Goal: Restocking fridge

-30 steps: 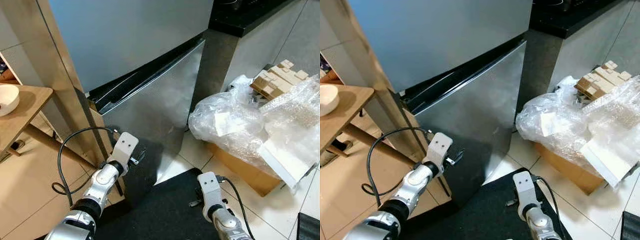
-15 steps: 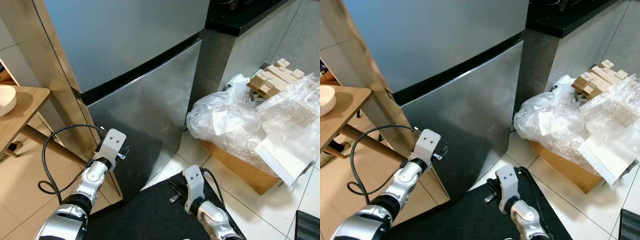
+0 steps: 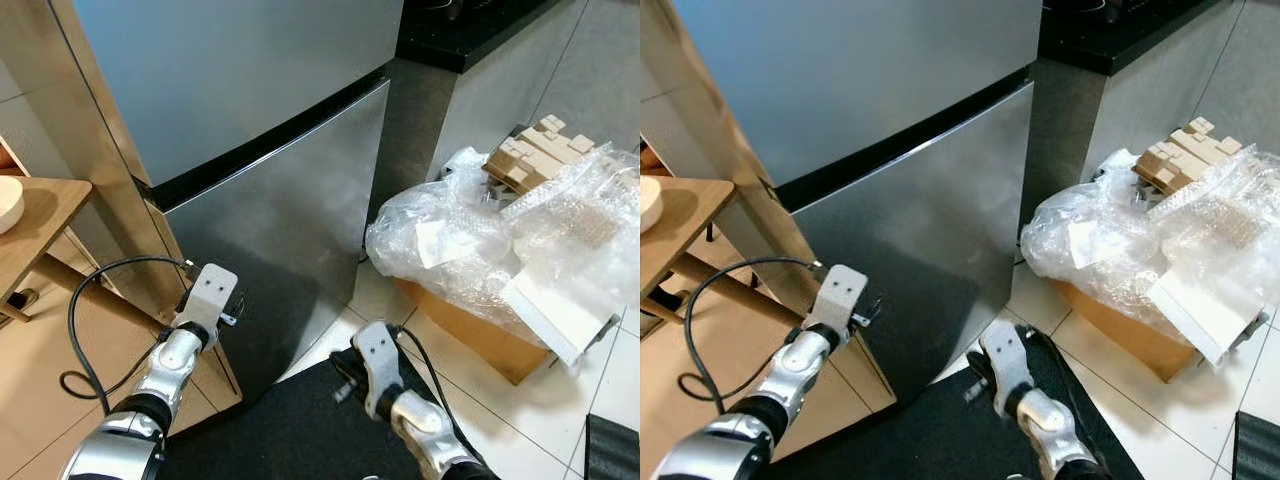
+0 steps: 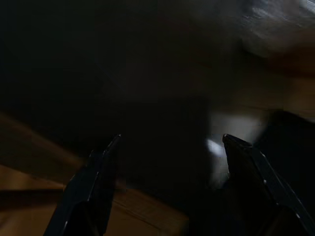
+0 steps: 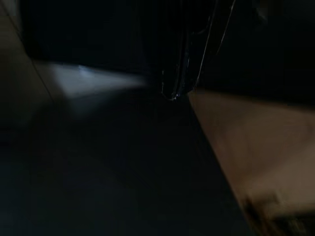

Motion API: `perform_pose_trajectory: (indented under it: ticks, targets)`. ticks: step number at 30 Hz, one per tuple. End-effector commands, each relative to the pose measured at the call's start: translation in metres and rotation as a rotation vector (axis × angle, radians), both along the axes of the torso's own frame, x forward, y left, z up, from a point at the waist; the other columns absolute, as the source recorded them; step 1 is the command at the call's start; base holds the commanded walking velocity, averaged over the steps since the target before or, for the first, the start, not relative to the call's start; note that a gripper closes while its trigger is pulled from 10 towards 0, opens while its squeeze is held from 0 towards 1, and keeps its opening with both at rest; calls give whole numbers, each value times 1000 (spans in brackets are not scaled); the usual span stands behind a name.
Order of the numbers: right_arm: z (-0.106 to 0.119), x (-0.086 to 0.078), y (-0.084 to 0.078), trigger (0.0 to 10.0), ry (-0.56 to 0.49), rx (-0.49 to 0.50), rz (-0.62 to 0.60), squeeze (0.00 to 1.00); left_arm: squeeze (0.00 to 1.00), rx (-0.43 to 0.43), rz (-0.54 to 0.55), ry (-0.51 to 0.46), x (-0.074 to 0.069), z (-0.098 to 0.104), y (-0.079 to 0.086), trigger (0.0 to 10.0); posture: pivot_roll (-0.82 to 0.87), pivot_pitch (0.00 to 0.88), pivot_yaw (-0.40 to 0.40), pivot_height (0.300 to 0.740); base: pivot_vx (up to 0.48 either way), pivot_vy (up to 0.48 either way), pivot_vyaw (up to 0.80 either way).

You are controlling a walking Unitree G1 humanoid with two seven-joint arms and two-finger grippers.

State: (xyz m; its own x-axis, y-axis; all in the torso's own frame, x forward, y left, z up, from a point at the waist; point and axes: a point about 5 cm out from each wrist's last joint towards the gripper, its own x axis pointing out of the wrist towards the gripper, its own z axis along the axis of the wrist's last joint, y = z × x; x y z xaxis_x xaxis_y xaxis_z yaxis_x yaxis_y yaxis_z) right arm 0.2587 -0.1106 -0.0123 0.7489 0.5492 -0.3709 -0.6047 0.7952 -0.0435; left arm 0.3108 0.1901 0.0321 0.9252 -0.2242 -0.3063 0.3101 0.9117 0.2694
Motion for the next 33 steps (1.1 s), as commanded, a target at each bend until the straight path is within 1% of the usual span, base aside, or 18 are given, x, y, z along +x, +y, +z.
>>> perform_pose_trajectory:
  ticks: [1,3,4,5,7,8,9,10,12,13,15,16,18,20,21,24,29,33]
  targets:
    - [-16,-11,-6,10000,85,-85,-24,0,0,-34,-72,185,-26,-33,-9,10000,-83,109,38,719,0,0,0]
    - [-16,-11,-6,10000,85,-85,-24,0,0,-34,-72,185,-26,-33,-9,10000,-83,109,38,719,0,0,0]
    - [-20,-14,-10,10000,111,-108,-47,0,0,-28,-95,251,-37,-44,-12,10000,-85,104,38,719,0,0,0]
    - [-20,-14,-10,10000,111,-108,-47,0,0,-28,-95,251,-37,-44,-12,10000,-85,104,38,719,0,0,0]
    - [-28,-20,-22,10000,165,-128,-125,0,0,39,-97,454,-73,-78,-13,10000,-85,98,33,719,0,0,0]
    - [-32,-23,-28,10000,194,-142,-168,0,0,47,-63,502,-86,-88,-12,10000,-82,92,28,719,0,0,0]
    - [-35,-25,-34,10000,218,-149,-211,0,0,42,-12,527,-96,-95,-11,10000,-77,88,25,719,0,0,0]
    - [-35,-25,-34,10000,218,-149,-211,0,0,42,-12,527,-96,-95,-11,10000,-77,88,25,719,0,0,0]
    - [-39,-27,-46,10000,245,-182,-283,0,0,27,98,523,-107,-101,-5,10000,-72,84,21,719,0,0,0]
    - [-39,-27,-46,10000,245,-182,-283,0,0,27,98,523,-107,-101,-5,10000,-72,84,21,719,0,0,0]
    - [-40,-28,-57,10000,258,-208,-363,0,0,1,242,474,-113,-102,4,10000,-62,71,7,719,0,0,0]
    - [-40,-28,-57,10000,258,-208,-363,0,0,1,242,474,-113,-102,4,10000,-62,71,7,719,0,0,0]
    - [-40,-29,-61,10000,261,-212,-388,0,0,-18,300,454,-114,-101,7,10000,-62,71,7,719,0,0,0]
    - [-40,-28,-65,10000,276,-202,-424,0,0,-117,429,400,-113,-98,12,10000,-56,57,-1,719,0,0,0]
    - [-40,-26,-64,10000,276,-199,-427,0,0,-146,457,402,-113,-98,13,10000,-56,51,-4,719,0,0,0]
    - [-35,-19,-60,10000,241,-230,-408,0,0,-155,445,401,-111,-98,11,10000,-58,38,-5,719,0,0,0]
    - [-35,-18,-59,10000,242,-239,-419,0,0,-178,482,415,-110,-98,11,10000,-60,23,-4,719,0,0,0]
    - [-36,-19,-58,10000,252,-249,-426,0,0,-157,483,409,-109,-97,10,10000,-62,5,-5,719,0,0,0]
